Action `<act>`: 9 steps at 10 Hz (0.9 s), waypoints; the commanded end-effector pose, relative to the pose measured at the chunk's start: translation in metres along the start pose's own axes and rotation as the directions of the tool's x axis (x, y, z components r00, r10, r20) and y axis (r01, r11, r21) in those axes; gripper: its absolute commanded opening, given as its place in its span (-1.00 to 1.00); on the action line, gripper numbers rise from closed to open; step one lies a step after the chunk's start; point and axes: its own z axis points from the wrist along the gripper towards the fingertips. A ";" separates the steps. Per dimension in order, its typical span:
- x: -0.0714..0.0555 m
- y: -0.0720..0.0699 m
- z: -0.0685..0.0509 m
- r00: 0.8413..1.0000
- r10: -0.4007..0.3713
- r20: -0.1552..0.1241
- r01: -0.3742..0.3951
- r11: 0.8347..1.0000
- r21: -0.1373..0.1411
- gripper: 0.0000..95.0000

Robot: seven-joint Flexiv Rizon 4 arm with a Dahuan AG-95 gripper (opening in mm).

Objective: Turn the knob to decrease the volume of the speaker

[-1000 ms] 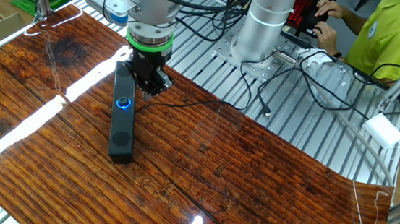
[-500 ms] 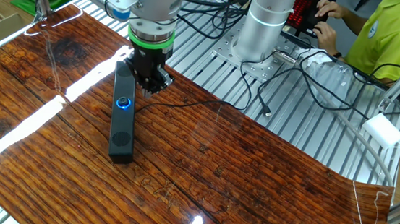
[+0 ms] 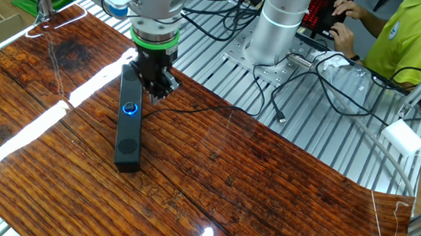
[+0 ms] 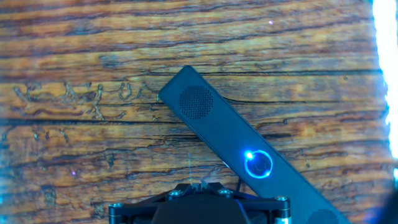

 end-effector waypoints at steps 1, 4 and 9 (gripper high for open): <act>0.000 0.000 0.000 0.994 0.105 -0.019 -0.105 0.994 0.020 -1.00; 0.000 0.000 0.000 0.983 0.179 -0.030 -0.178 0.983 0.047 -1.00; 0.000 0.000 0.000 0.973 0.229 -0.027 -0.227 0.972 0.061 -1.00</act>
